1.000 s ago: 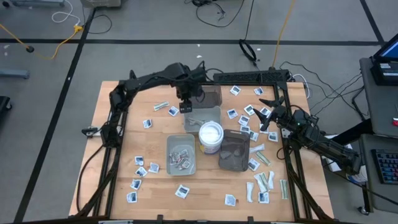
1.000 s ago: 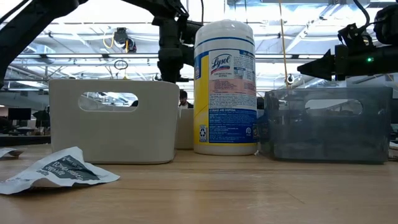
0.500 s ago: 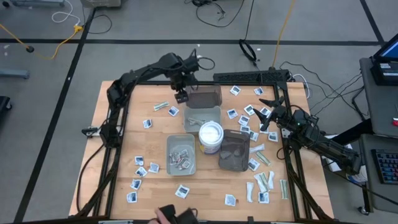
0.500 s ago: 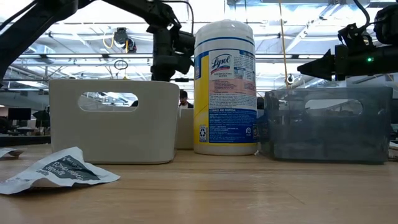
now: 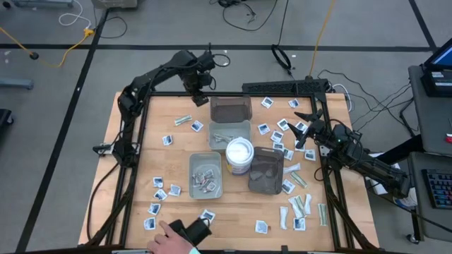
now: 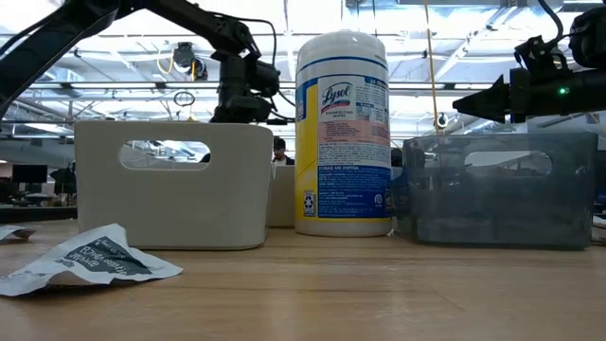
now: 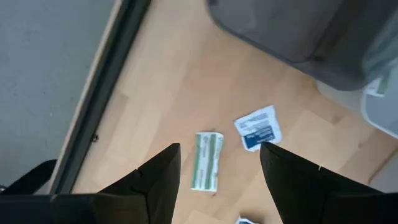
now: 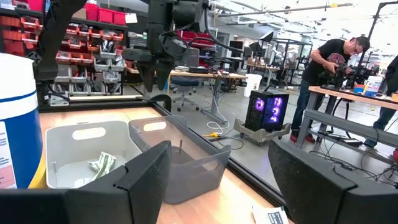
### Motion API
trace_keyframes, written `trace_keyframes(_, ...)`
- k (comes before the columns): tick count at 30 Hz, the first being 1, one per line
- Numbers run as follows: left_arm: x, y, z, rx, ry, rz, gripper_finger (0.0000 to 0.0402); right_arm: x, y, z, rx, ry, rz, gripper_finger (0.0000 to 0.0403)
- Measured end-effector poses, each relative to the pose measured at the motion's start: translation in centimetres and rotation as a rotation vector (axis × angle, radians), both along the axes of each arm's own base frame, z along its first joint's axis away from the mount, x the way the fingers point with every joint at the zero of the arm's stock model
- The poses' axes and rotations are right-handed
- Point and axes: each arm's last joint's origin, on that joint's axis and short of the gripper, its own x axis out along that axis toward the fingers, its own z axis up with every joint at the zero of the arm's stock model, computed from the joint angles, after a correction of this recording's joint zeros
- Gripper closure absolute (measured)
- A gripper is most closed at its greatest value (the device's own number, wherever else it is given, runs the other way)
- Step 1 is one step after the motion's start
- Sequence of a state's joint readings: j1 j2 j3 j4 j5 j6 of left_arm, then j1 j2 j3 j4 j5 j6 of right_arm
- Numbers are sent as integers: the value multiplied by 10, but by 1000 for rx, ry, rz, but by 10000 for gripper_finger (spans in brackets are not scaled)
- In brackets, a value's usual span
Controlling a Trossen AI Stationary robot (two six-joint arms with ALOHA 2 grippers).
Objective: Pick & Place First Aid Supplies
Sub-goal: Put the bandage into the top gray bin
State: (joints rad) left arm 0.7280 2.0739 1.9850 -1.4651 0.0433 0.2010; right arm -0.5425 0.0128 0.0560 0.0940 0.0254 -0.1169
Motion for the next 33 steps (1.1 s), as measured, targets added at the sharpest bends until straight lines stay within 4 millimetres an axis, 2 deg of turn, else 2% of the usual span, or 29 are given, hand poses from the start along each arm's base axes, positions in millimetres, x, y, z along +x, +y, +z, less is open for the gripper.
trace_keyframes(5, -8, -3, -5, -21, 22, 9, 173, 0, 0, 0, 0, 0, 0, 140)
trace_keyframes(22, -62, -47, -23, -4, 8, -30, 164, 0, 0, 0, 0, 0, 0, 140)
trace_keyframes(33, -67, -52, -74, -2, 3, -34, 165, 0, 0, 0, 0, 0, 0, 140)
